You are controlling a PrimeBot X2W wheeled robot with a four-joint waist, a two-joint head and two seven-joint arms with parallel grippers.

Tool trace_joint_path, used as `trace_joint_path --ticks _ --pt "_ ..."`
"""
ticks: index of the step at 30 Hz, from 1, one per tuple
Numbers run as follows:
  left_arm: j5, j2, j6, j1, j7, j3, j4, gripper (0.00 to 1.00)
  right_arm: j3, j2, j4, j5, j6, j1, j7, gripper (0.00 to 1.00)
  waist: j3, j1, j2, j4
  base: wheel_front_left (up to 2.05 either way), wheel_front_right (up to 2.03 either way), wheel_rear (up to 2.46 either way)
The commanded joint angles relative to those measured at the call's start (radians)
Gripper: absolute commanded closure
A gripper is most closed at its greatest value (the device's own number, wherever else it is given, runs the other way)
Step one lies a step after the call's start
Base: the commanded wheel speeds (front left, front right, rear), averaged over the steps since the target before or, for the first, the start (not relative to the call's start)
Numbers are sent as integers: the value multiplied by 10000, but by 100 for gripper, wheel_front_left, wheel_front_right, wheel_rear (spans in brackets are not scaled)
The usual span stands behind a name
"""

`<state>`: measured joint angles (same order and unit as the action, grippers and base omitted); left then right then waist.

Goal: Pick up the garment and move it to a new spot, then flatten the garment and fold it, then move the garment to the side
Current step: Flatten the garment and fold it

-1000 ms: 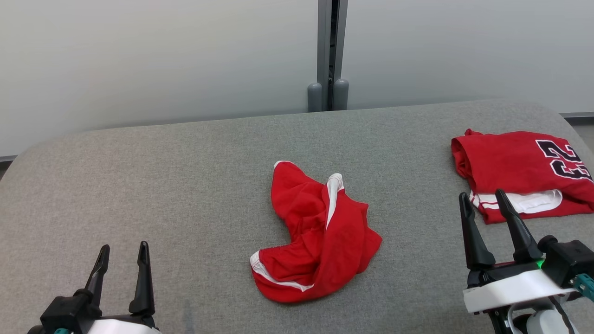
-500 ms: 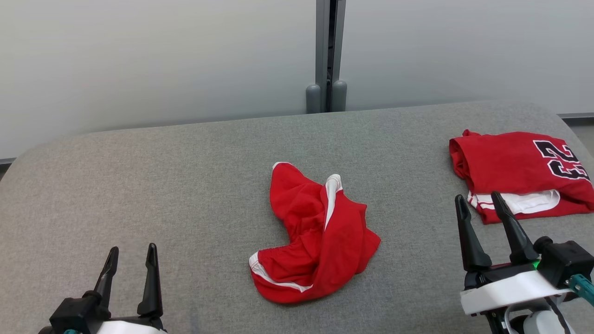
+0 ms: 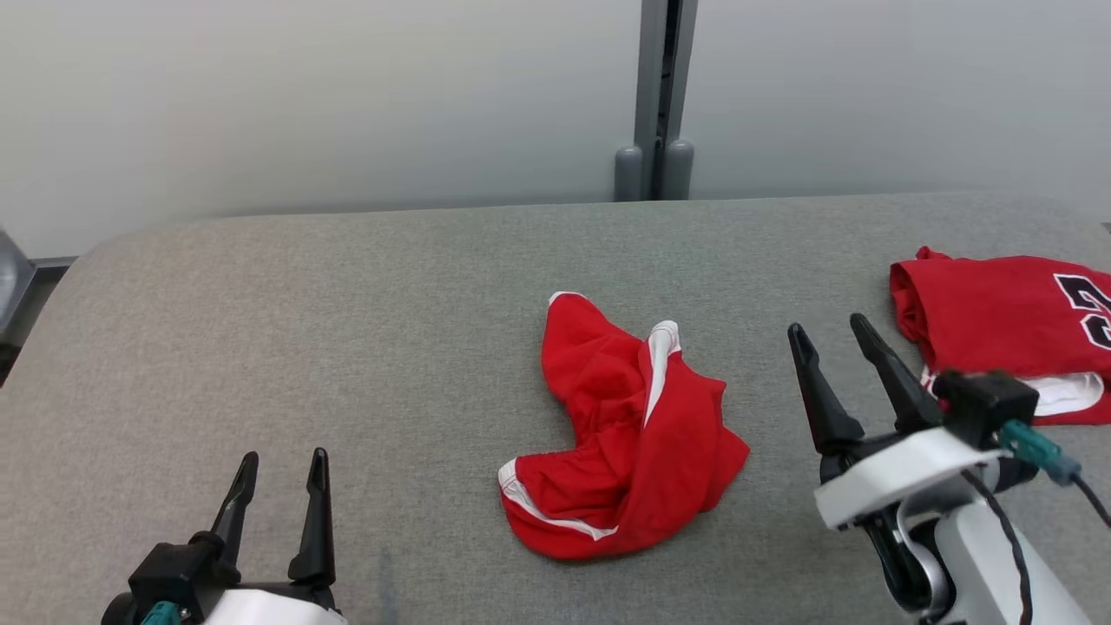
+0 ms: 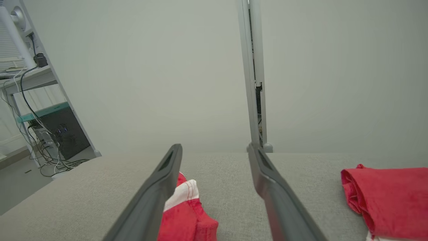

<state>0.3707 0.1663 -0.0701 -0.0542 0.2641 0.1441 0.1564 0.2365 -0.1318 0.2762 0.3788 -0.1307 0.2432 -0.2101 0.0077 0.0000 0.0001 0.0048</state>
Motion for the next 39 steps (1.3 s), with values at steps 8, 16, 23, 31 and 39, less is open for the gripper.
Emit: trace_joint_path --ticks 8,16,23,31,39 --pt "53 -150 223 671 -9 190 353 0 983 -518 2367 1814 -2 2601 2959 0 706 0 -1 1301 0 0 0" --pt "10 -348 451 986 -7 248 612 0 1489 -1080 4115 3133 -2 4174 5357 0 1142 0 -1 2220 0 0 0" --pt "-100 -473 596 1115 -6 106 776 0 1722 -1383 4986 3917 -2 4799 6804 0 1247 0 -1 2636 0 0 0" --pt "-238 -523 749 938 -6 -127 939 0 1842 -1504 4880 4458 -2 4627 6995 100 932 0 -1 2550 0 0 0" --pt "-320 -479 885 828 -5 -282 1041 0 1899 -1916 4107 4746 -2 3939 6485 100 550 0 -1 2024 0 0 0"
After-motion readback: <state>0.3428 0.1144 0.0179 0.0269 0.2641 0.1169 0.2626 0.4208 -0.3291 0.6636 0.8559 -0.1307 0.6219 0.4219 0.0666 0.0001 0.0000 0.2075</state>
